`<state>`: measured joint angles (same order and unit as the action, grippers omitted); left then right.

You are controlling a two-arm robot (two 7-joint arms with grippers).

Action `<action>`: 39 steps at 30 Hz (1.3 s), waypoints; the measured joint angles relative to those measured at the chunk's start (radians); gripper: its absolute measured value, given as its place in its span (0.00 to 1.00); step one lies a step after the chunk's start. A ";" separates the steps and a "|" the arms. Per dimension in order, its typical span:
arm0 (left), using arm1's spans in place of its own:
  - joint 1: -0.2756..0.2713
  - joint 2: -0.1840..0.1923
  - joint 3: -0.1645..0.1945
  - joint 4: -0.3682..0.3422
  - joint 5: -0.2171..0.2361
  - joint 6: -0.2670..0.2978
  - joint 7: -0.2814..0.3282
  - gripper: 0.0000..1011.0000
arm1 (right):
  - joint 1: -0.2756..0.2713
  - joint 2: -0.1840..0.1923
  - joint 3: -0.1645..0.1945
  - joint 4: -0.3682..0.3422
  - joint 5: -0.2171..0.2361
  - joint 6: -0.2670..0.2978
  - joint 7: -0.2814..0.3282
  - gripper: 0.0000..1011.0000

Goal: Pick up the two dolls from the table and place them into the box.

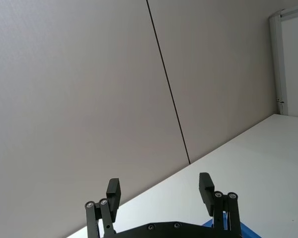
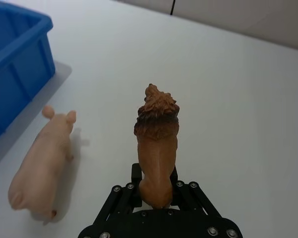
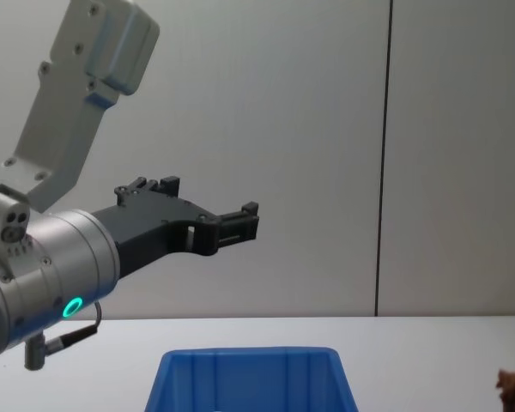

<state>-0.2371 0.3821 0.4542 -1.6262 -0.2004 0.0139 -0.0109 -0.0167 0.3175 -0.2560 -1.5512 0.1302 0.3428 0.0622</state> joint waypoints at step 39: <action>0.000 0.000 0.000 0.000 0.000 0.000 0.000 0.99 | 0.070 -0.019 -0.003 -0.047 -0.034 -0.297 0.217 0.27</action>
<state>-0.2371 0.3821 0.4543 -1.6262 -0.2004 0.0139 -0.0109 0.0532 0.2983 -0.2594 -1.5986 0.0966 0.0457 0.2791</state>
